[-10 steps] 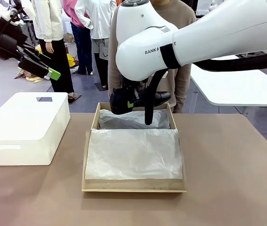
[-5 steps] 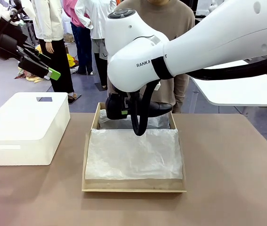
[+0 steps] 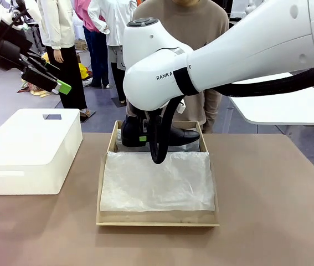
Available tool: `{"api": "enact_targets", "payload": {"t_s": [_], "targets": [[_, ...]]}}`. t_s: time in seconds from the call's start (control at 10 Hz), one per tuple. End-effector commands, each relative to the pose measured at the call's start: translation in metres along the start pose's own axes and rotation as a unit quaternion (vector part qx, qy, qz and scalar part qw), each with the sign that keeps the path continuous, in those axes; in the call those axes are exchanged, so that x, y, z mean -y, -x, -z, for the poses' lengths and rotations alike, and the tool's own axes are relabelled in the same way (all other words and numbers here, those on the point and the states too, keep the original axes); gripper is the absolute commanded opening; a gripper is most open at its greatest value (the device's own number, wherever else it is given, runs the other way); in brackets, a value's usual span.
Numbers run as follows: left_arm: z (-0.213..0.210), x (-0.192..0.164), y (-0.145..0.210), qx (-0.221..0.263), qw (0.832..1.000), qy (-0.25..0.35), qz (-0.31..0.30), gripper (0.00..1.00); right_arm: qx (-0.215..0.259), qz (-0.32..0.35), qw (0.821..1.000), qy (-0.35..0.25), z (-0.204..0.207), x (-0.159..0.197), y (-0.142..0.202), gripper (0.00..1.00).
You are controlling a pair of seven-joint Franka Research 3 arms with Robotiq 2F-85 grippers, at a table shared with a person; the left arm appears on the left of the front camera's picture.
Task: Pack the shoes into the box.
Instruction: Place the other shoe of the Shoes into the Shoes Box.
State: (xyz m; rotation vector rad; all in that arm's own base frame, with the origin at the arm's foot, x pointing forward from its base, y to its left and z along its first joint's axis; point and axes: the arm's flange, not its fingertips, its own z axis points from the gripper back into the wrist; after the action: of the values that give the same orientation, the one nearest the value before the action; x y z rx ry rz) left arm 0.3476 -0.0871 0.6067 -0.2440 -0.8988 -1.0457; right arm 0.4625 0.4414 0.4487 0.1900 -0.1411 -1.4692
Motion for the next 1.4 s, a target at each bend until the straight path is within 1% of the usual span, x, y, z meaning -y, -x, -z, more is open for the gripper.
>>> {"api": "enact_targets", "payload": {"t_s": [0.0, 0.4, 1.3], "targets": [[0.000, -0.002, 0.001, 0.006, 1.000, 0.007, 0.004, 1.00, -0.015, 0.003, 1.000, -0.004, 0.000, 0.001, 0.005, 0.00], [0.000, -0.002, 0.001, 0.006, 1.000, 0.007, 0.004, 1.00, -0.020, -0.011, 1.000, -0.001, 0.014, 0.005, 0.010, 0.00], [0.000, -0.002, 0.001, 0.006, 1.000, 0.007, 0.004, 1.00, -0.011, 0.002, 1.000, -0.007, 0.032, 0.009, 0.012, 0.00]]}}
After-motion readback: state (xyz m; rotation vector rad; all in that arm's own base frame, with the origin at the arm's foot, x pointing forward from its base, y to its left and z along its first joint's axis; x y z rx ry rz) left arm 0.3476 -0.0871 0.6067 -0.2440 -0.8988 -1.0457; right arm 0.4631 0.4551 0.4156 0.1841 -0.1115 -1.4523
